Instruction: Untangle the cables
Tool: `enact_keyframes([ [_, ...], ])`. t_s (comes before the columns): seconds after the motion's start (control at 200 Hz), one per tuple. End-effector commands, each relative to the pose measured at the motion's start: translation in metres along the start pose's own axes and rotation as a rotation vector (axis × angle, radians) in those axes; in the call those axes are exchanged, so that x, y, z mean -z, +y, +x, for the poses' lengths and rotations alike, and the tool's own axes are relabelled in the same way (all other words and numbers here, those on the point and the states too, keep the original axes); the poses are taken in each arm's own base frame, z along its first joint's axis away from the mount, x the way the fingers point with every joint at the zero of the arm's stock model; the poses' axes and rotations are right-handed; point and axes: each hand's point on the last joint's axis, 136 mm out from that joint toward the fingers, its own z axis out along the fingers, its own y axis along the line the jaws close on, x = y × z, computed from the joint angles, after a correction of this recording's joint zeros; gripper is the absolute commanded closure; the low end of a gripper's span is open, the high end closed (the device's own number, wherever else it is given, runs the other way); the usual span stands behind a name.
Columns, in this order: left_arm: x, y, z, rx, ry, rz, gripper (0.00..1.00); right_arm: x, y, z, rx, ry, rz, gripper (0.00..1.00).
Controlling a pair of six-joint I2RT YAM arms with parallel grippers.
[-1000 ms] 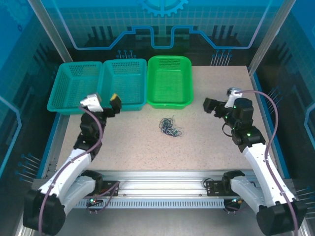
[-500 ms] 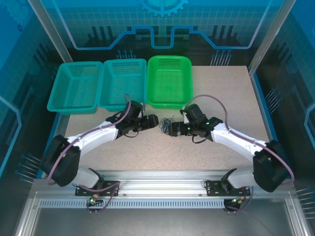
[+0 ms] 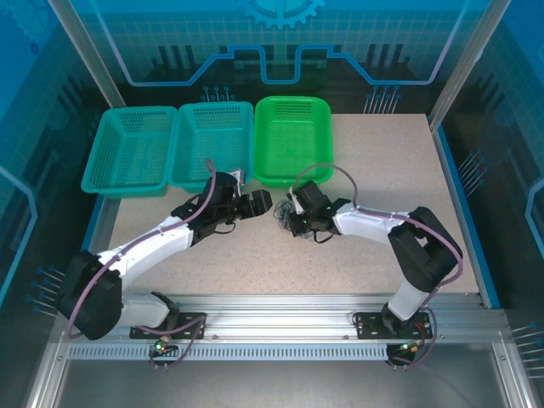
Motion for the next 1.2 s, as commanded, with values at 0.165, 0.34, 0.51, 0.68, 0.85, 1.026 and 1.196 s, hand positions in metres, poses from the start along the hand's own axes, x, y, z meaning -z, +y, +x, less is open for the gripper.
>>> enact_keyframes([
  [0.165, 0.017, -0.004, 0.0, -0.083, 0.085, 0.02, 0.17, 0.065, 0.041, 0.011, 0.343, -0.218, -0.243, 1.0],
  [0.34, 0.02, -0.017, 0.003, 0.011, 0.147, 0.135, 0.18, 0.085, 0.053, 0.008, 0.4, -0.309, -0.31, 1.0],
  [0.51, 0.021, -0.042, 0.005, -0.017, 0.164, 0.288, 0.23, 0.098, 0.069, 0.007, 0.422, -0.343, -0.41, 1.0],
  [0.68, 0.022, -0.054, -0.001, -0.209, 0.195, 0.27, 0.25, 0.103, 0.08, 0.017, 0.449, -0.287, -0.48, 1.0],
  [0.85, 0.011, -0.049, 0.002, -0.354, 0.227, 0.113, 0.36, 0.114, 0.083, 0.013, 0.454, -0.309, -0.485, 1.0],
  [1.026, -0.006, -0.067, 0.011, -0.34, 0.281, 0.179, 0.51, 0.117, 0.083, 0.01, 0.457, -0.305, -0.477, 1.0],
  [1.196, -0.018, -0.078, 0.017, -0.385, 0.296, 0.181, 0.63, 0.115, 0.081, 0.009, 0.451, -0.294, -0.465, 1.0],
])
